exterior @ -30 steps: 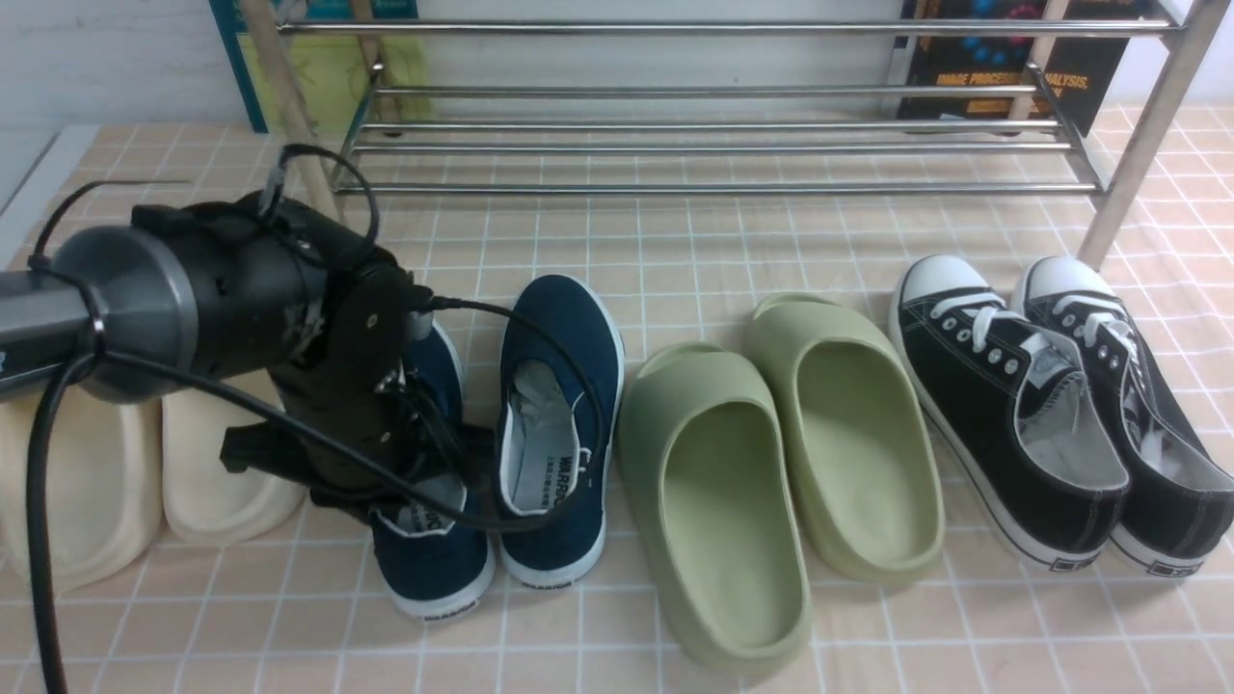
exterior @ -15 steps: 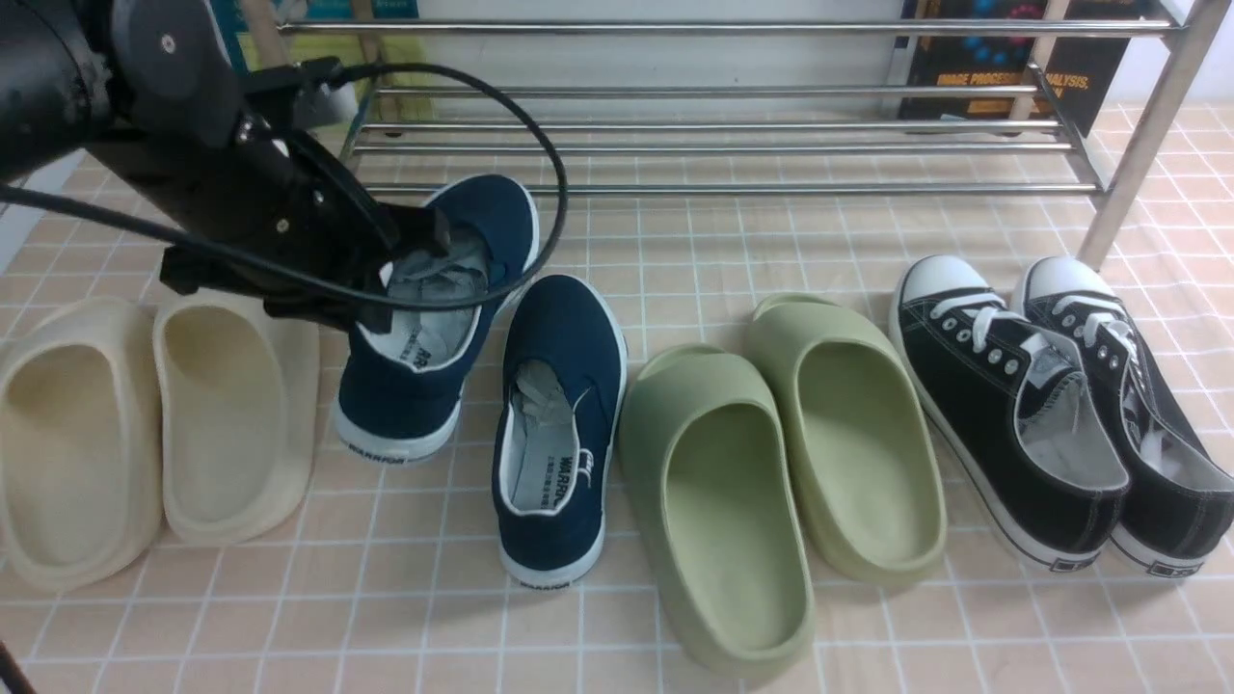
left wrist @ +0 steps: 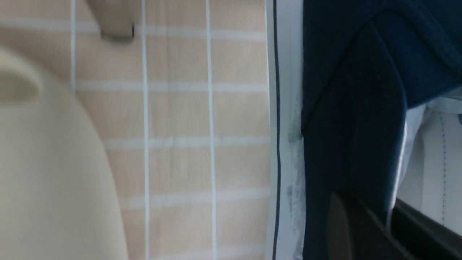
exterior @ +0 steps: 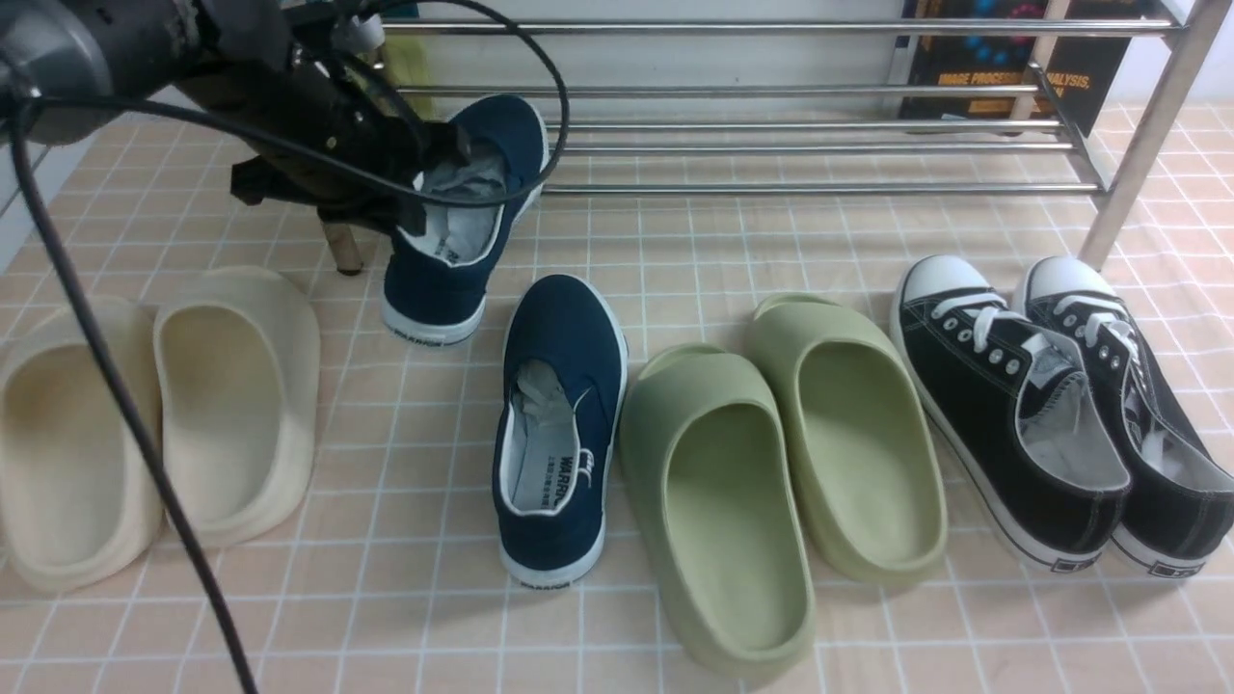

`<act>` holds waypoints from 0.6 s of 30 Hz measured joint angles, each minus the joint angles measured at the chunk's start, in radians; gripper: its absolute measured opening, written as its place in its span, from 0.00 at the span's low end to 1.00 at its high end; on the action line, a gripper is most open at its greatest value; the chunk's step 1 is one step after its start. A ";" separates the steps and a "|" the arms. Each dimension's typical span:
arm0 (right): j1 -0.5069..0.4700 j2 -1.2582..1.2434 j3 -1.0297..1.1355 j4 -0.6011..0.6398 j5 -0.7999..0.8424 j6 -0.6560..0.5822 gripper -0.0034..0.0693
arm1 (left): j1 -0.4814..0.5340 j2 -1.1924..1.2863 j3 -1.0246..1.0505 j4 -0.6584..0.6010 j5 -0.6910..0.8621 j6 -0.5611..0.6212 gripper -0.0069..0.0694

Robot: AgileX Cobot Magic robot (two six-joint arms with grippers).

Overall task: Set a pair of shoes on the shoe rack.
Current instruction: Use the left arm to put a shoe into the shoe rack

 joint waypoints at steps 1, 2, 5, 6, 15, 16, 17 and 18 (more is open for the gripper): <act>0.000 0.000 0.000 0.000 0.000 0.000 0.37 | 0.000 0.024 -0.027 0.005 -0.016 -0.002 0.16; 0.000 0.000 0.000 0.000 0.000 0.000 0.37 | 0.000 0.037 -0.042 0.009 -0.033 -0.005 0.16; 0.000 0.000 0.000 0.000 0.000 0.000 0.37 | 0.000 0.098 -0.105 0.038 -0.105 -0.028 0.16; 0.000 0.000 0.000 0.000 0.000 0.000 0.37 | 0.000 0.118 -0.123 0.046 -0.135 -0.038 0.16; 0.000 0.000 0.000 0.000 0.000 0.000 0.37 | 0.000 0.230 -0.212 0.115 -0.299 -0.055 0.30; 0.000 0.000 0.000 0.000 0.000 0.000 0.37 | 0.000 0.230 -0.212 0.117 -0.299 -0.055 0.32; 0.000 0.000 0.000 0.000 0.000 0.000 0.37 | 0.000 0.230 -0.215 0.127 -0.300 -0.055 0.41; 0.000 0.000 0.000 0.000 0.000 0.000 0.37 | 0.000 0.226 -0.215 0.136 -0.296 -0.055 0.46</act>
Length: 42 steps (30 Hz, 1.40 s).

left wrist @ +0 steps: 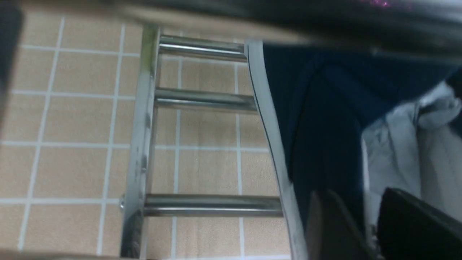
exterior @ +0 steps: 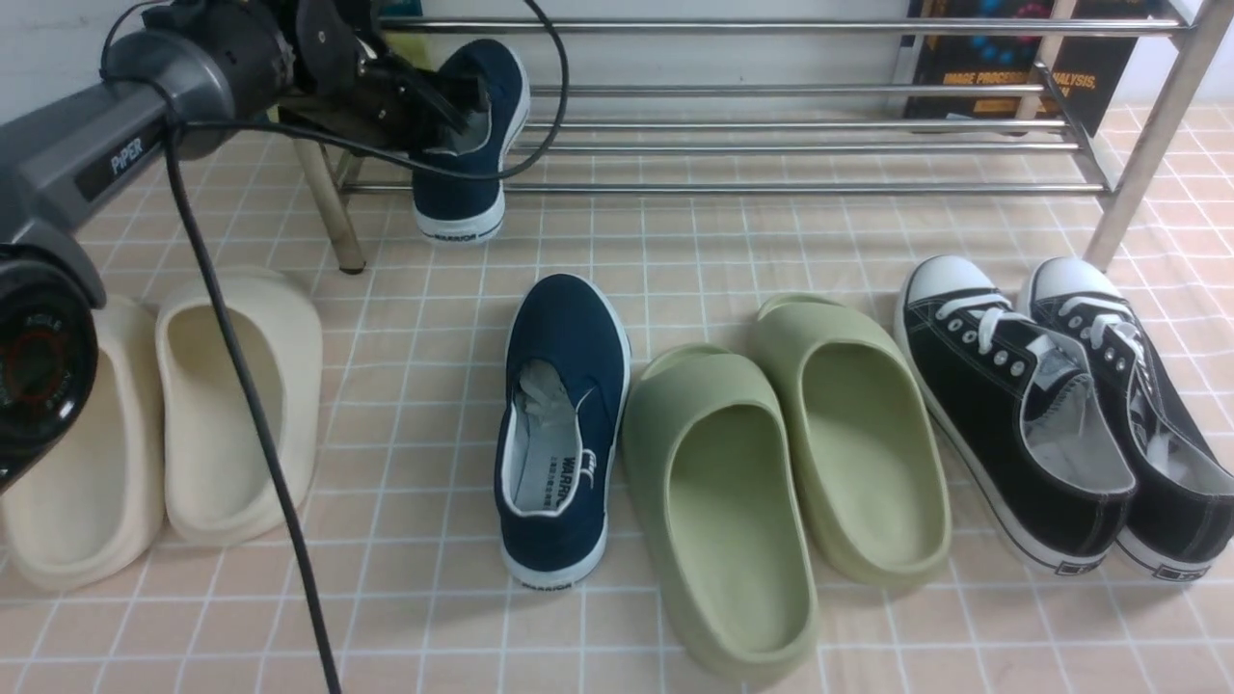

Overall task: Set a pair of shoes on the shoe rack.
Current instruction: Use the left arm to put a shoe into the shoe rack, then use the left arm to grab the shoe closest to it

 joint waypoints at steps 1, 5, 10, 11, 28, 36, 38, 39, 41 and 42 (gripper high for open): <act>0.000 0.000 0.000 0.000 0.000 0.000 0.37 | 0.000 -0.007 0.000 0.008 0.018 0.000 0.51; 0.000 0.000 0.000 0.000 0.000 0.000 0.37 | 0.000 -0.071 0.000 0.048 0.145 0.000 0.63; 0.000 0.000 0.000 0.000 0.000 0.000 0.37 | -0.004 -0.223 -0.002 0.100 0.394 0.022 0.67; 0.000 0.000 0.000 0.000 0.000 0.000 0.37 | -0.007 -0.249 -0.003 0.098 0.448 0.035 0.67; 0.000 0.000 0.000 0.000 0.000 0.000 0.37 | -0.130 -0.574 0.448 0.018 0.601 0.149 0.53; 0.000 0.000 0.000 0.000 0.000 0.000 0.37 | -0.194 -0.682 0.727 -0.009 0.539 0.126 0.52; 0.000 0.000 0.000 0.000 0.000 0.000 0.37 | -0.227 -0.691 0.787 -0.015 0.490 0.104 0.52; 0.000 0.000 0.000 0.000 0.000 0.000 0.37 | -0.243 -0.691 0.819 -0.019 0.455 0.089 0.52; 0.000 0.000 0.000 0.000 0.000 0.000 0.37 | -0.262 -0.691 0.861 -0.023 0.397 0.067 0.52; 0.000 0.000 0.000 0.000 0.000 0.000 0.37 | -0.269 -0.687 0.881 -0.025 0.361 0.050 0.52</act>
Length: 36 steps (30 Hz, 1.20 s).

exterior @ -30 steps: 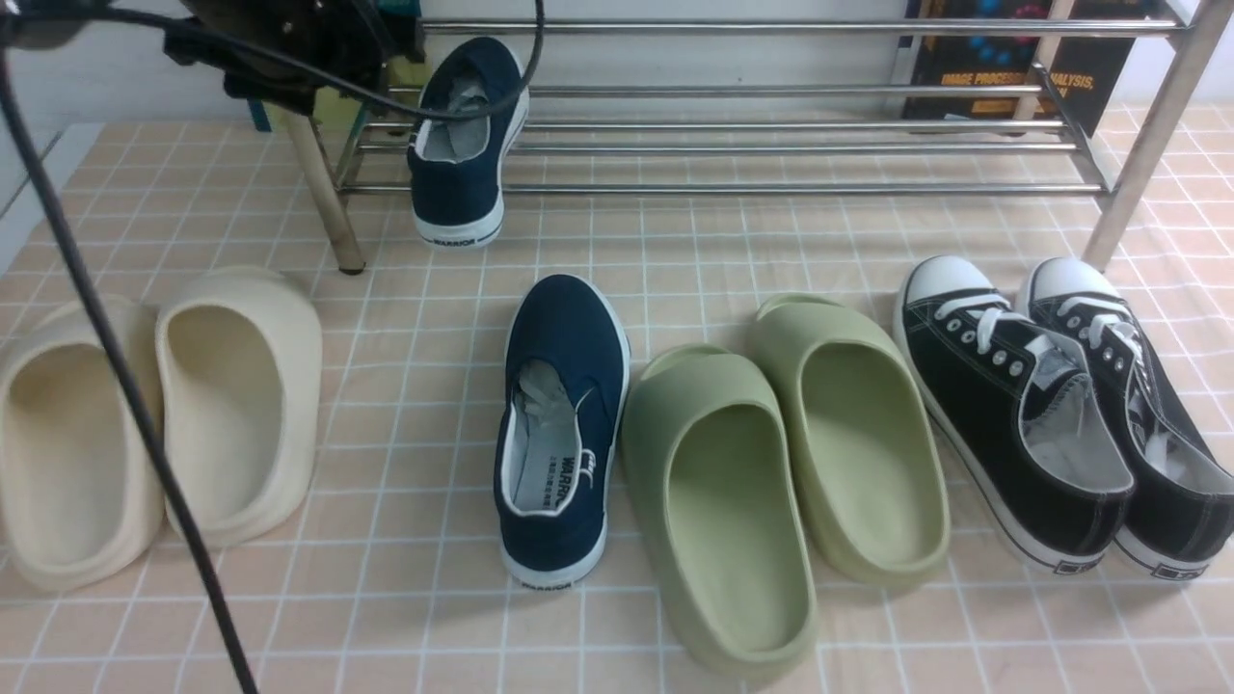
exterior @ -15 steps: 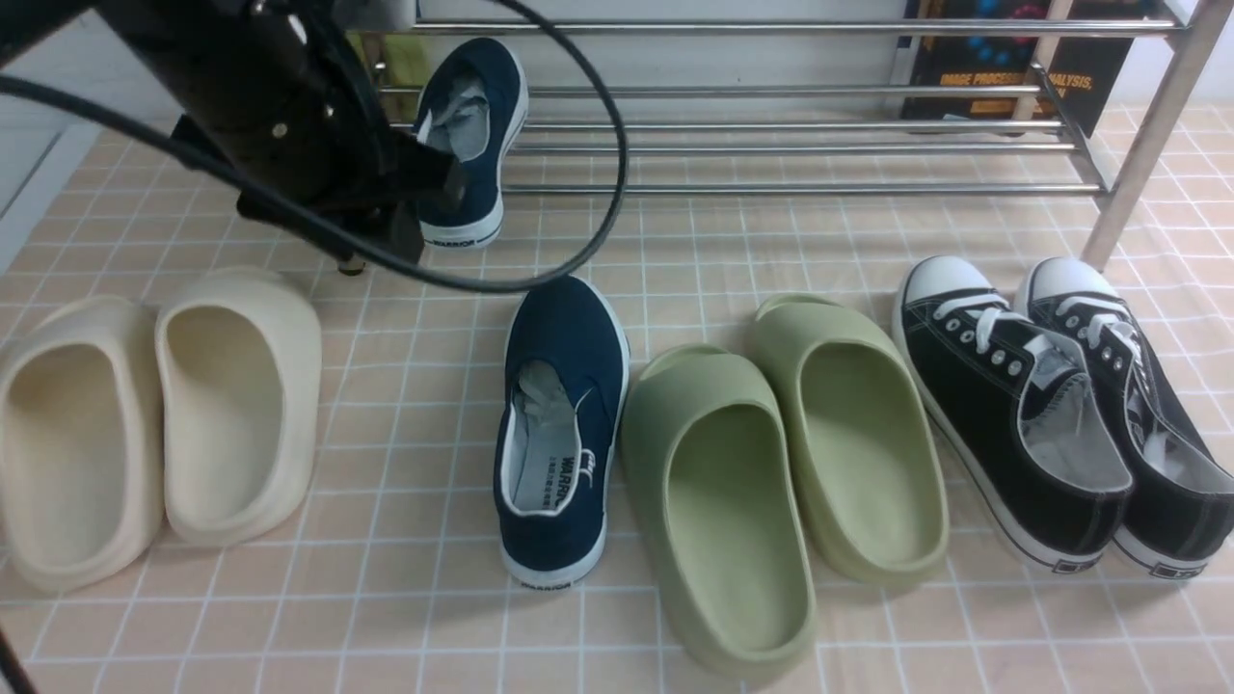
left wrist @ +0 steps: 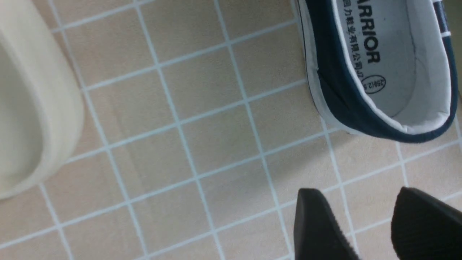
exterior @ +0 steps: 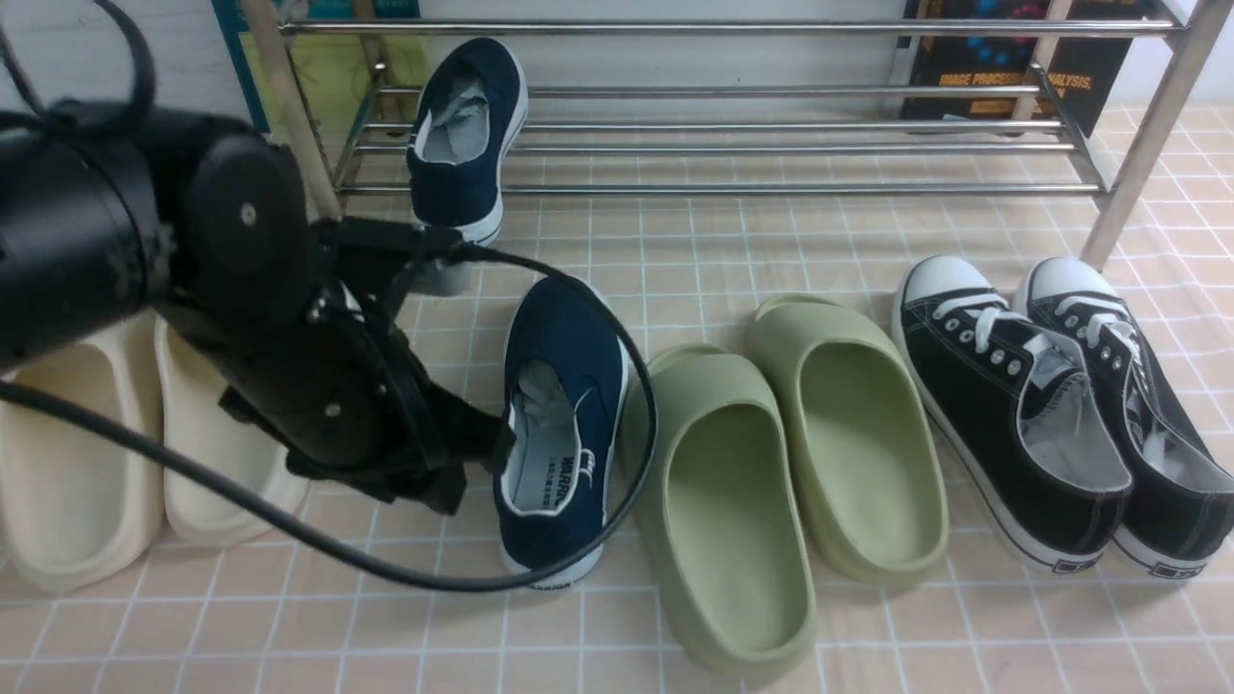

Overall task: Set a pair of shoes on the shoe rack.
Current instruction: Use the left arm to grab the shoe closest to it

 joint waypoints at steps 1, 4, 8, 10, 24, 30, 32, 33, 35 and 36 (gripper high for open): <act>0.000 0.000 0.000 0.000 0.000 0.000 0.37 | -0.005 0.009 0.012 -0.001 -0.030 -0.009 0.52; 0.000 0.000 0.000 0.000 0.000 0.000 0.37 | -0.008 0.039 0.020 -0.002 -0.114 -0.019 0.52; 0.000 0.000 0.000 0.000 0.000 0.000 0.37 | -0.008 0.080 0.020 -0.002 -0.197 -0.037 0.52; 0.000 0.000 0.000 0.000 0.000 0.000 0.37 | -0.008 0.100 0.020 -0.002 -0.224 -0.050 0.52; 0.000 0.000 0.000 0.000 0.000 0.000 0.37 | -0.008 0.270 0.020 -0.091 -0.338 -0.077 0.47; 0.000 0.000 0.000 0.000 0.000 0.000 0.37 | -0.010 0.272 0.002 -0.085 -0.314 -0.076 0.20; 0.000 0.000 0.000 0.000 0.000 0.000 0.37 | -0.009 0.272 -0.027 -0.079 -0.277 -0.076 0.14; 0.000 0.000 0.000 0.000 0.000 0.000 0.37 | -0.009 0.272 -0.046 -0.079 -0.255 -0.076 0.13; 0.000 0.000 0.000 0.000 0.000 0.000 0.37 | -0.009 0.268 -0.088 -0.064 -0.204 -0.077 0.13; 0.000 0.000 0.000 0.000 0.000 0.000 0.37 | -0.009 0.268 -0.088 -0.063 -0.204 -0.077 0.13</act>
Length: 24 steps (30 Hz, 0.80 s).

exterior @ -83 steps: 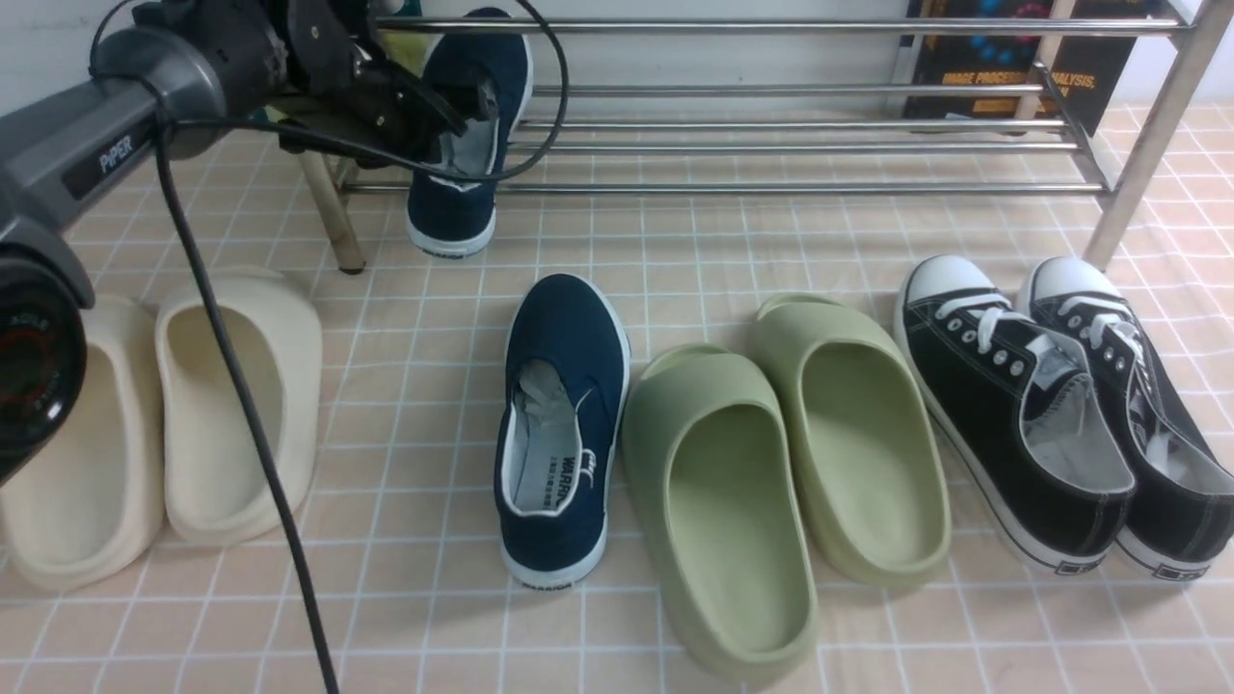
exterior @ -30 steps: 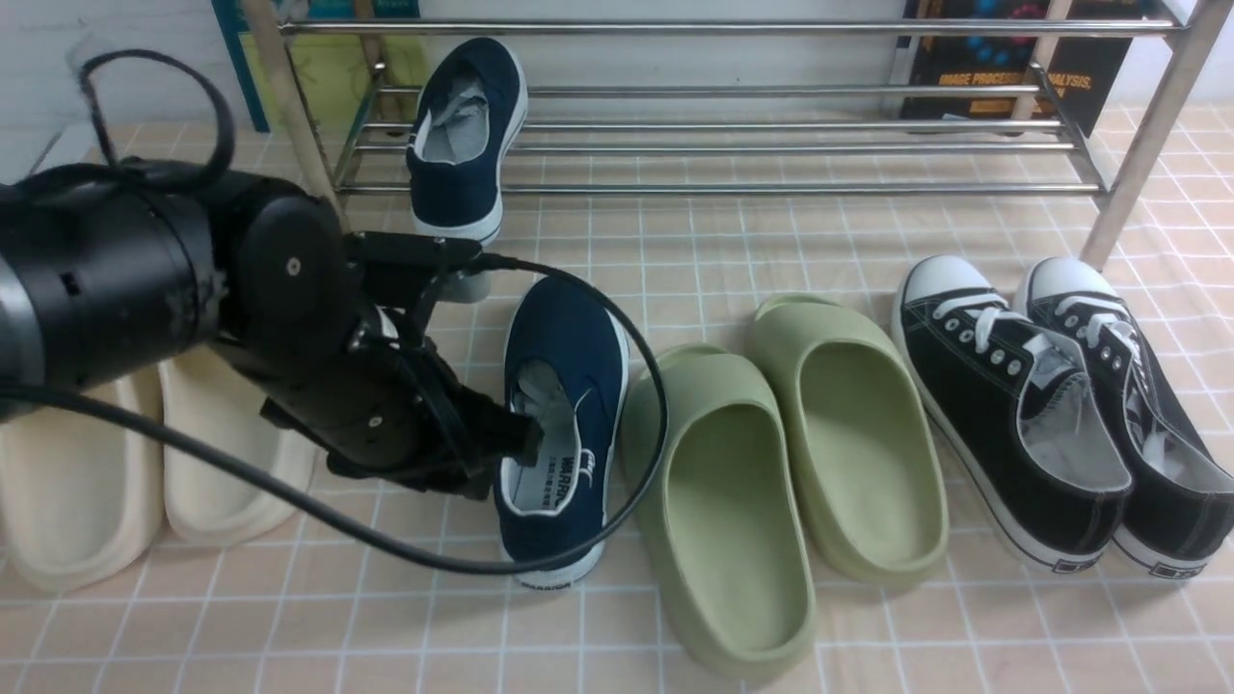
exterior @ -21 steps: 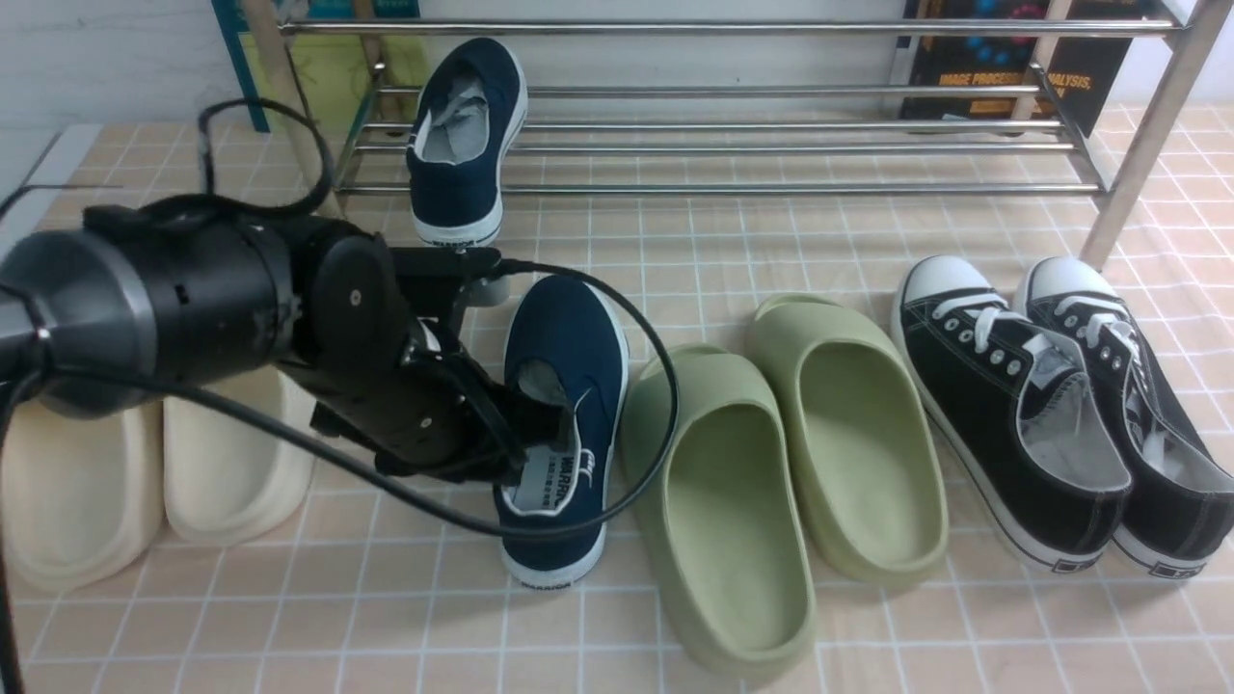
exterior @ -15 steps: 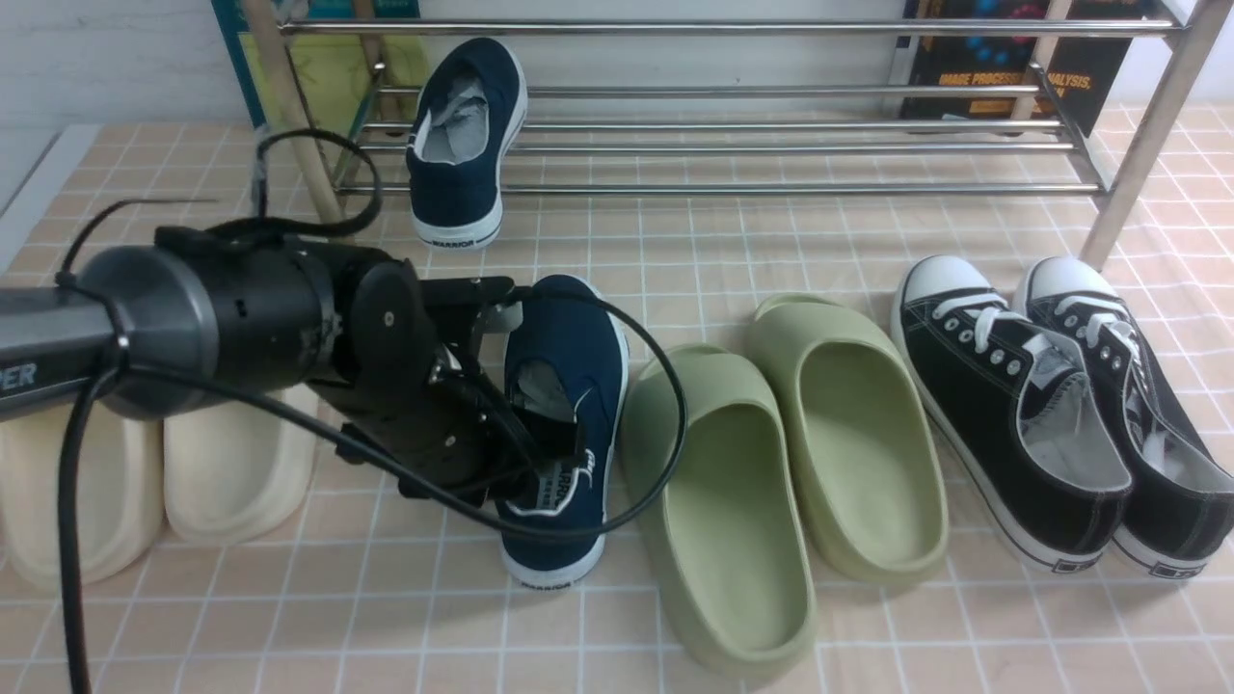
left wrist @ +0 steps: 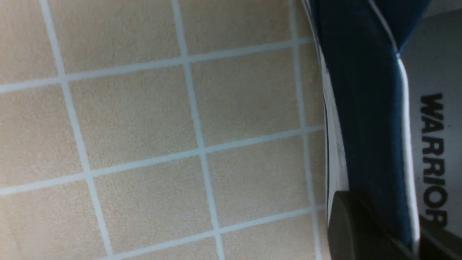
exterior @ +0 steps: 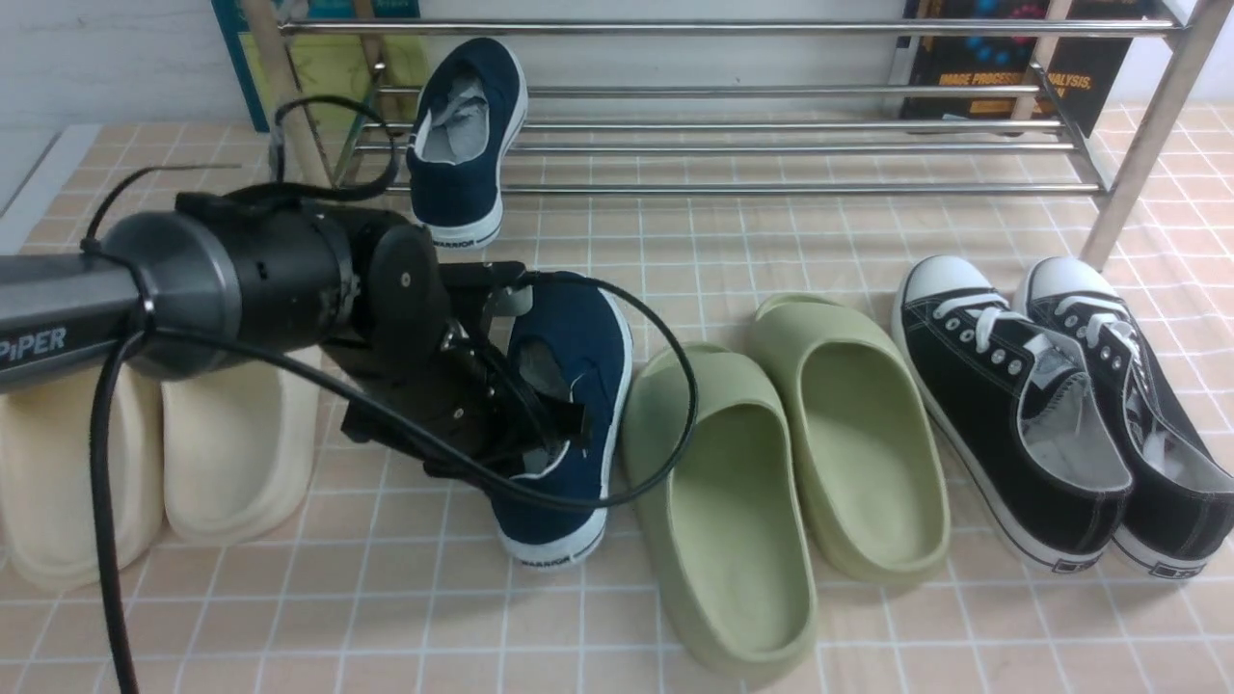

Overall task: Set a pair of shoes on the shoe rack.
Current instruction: Use the left arm to grab the shoe closest to it, then use the left arm to put a shoe into the shoe rack

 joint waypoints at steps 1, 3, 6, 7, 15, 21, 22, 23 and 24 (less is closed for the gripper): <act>0.000 0.000 0.000 0.000 0.000 0.000 0.37 | 0.001 -0.009 -0.037 0.014 0.040 0.000 0.13; 0.000 0.000 0.000 0.000 0.000 0.000 0.37 | 0.002 -0.026 -0.089 0.030 0.069 -0.003 0.13; 0.000 0.000 0.000 0.000 0.000 0.000 0.37 | 0.004 -0.035 -0.158 0.031 0.067 -0.003 0.13; 0.000 0.000 0.000 0.000 0.000 0.000 0.37 | 0.006 -0.036 -0.202 0.031 0.056 -0.003 0.12; 0.000 0.000 0.000 0.000 0.000 0.000 0.37 | 0.014 0.115 -0.421 0.038 0.043 -0.003 0.12; 0.000 0.000 0.000 0.000 0.000 0.000 0.37 | 0.042 0.265 -0.584 0.044 0.068 -0.072 0.12; 0.000 0.000 0.000 0.000 0.000 0.000 0.37 | 0.051 0.280 -0.606 0.047 0.068 -0.082 0.12; 0.000 0.000 0.000 0.000 0.000 0.000 0.37 | 0.061 0.289 -0.622 0.049 0.066 -0.087 0.13; 0.000 0.000 0.000 0.000 0.000 0.000 0.37 | 0.067 0.299 -0.636 0.051 0.064 -0.090 0.13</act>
